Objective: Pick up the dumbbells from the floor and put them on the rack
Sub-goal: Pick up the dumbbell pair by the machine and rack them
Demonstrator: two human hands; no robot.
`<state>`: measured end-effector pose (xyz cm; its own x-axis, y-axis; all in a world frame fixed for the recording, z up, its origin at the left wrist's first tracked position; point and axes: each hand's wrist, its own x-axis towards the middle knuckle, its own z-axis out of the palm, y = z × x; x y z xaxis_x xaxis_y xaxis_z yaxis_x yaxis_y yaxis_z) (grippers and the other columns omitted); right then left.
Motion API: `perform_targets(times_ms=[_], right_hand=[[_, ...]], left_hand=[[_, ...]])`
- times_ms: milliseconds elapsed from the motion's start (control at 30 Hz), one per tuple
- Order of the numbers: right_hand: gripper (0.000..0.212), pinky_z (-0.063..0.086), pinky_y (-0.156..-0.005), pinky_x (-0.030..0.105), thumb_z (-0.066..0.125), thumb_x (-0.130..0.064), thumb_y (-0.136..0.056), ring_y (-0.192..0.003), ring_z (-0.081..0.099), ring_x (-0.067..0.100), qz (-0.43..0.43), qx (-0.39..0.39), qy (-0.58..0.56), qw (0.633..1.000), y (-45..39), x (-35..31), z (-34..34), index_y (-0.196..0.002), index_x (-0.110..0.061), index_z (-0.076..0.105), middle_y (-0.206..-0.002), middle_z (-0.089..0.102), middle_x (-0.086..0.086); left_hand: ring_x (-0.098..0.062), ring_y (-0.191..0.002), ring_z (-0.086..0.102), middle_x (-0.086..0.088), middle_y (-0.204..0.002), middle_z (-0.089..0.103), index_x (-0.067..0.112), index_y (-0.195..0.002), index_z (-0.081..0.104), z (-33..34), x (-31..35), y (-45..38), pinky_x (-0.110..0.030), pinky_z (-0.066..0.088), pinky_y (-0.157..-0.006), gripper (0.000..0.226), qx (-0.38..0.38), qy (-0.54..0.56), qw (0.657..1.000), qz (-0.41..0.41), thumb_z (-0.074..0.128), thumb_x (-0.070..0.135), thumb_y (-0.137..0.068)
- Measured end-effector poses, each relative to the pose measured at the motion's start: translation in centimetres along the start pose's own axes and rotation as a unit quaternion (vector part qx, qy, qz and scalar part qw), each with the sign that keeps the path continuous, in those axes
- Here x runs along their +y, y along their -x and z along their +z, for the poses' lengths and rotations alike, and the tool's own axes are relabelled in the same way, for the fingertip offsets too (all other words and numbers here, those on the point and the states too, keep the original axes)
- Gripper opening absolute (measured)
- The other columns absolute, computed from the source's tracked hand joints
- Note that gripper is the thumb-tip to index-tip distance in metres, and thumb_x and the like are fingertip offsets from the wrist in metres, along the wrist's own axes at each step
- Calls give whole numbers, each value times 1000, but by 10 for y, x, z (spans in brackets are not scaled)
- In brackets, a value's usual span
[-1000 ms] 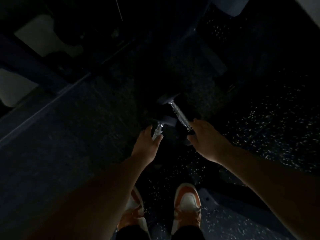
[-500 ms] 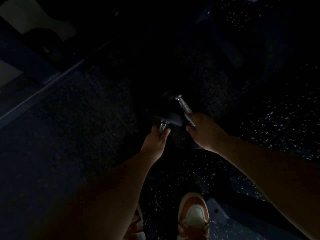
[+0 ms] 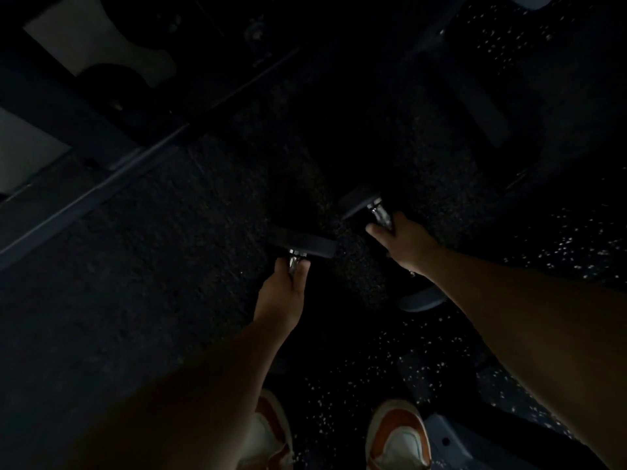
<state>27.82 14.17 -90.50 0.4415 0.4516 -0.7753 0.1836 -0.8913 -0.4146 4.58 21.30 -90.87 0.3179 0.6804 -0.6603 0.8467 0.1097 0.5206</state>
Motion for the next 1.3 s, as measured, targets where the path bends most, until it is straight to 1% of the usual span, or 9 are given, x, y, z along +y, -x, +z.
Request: perform_targets(times_ms=[67,133,400,600,767,900,1067,1133,1300], right_hand=[[97,58,-79,46,56,-81,-72,-105,65,32,-8,9,-68,998,-6,2,6,-140,-12,44,-119,65,14],[60,54,-60,33,58,-56,-90,-80,65,21,-17,14,-87,996,-6,1,10,-131,-13,50,-94,64,6],[54,51,-80,41,57,-53,-92,-85,62,30,-46,59,-54,996,-7,5,17,-126,-11,55,-91,62,7],[50,43,-79,31,58,-49,-94,-102,64,35,-68,86,-40,993,0,4,30,-125,-9,55,-110,68,16],[45,43,-75,30,60,-48,-92,-83,59,24,-57,93,-77,991,7,11,40,-116,-10,57,-90,63,7],[33,38,-56,27,63,-52,-89,-57,50,17,-25,102,-136,985,22,17,48,-97,-22,52,-66,50,-5],[63,48,-74,36,56,-55,-92,-94,64,34,1,104,-117,988,70,0,35,-136,-10,48,-103,61,11],[65,49,-77,40,55,-53,-94,-101,65,39,10,102,-132,986,94,-9,25,-141,-9,43,-117,65,18],[57,41,-66,34,55,-56,-93,-89,64,37,16,118,-151,981,160,-33,-5,-132,-15,50,-97,63,10]], left_hand=[[-36,-97,67,-12,-106,71,16,-124,50,3,2,-1,-33,42,-74,47,14,-4,1000,12,38,54,-98],[-36,-95,67,-12,-104,71,16,-124,50,6,3,-1,-32,40,-72,47,21,-12,1000,13,38,54,-99],[-33,-95,67,-9,-103,71,18,-125,52,2,1,-4,-30,40,-72,42,27,18,999,18,41,49,-99],[-34,-99,68,-11,-108,72,19,-127,51,5,1,-1,-31,43,-74,44,27,25,999,21,42,51,-99],[-37,-100,66,-16,-110,70,14,-129,51,3,6,3,-31,39,-71,46,28,25,999,19,41,49,-101],[-37,-93,67,-16,-105,70,14,-123,53,-5,13,10,-38,49,-70,48,50,45,998,10,40,53,-99],[-41,-88,67,-20,-102,69,15,-118,53,-23,36,32,-39,50,-69,50,80,51,995,-9,39,59,-97],[-42,-86,67,-20,-100,69,17,-116,53,-34,49,45,-40,50,-69,50,89,49,995,-11,38,61,-96],[-43,-78,70,-17,-92,71,26,-111,51,-67,92,98,-54,60,-68,58,79,62,995,-2,35,76,-85]])
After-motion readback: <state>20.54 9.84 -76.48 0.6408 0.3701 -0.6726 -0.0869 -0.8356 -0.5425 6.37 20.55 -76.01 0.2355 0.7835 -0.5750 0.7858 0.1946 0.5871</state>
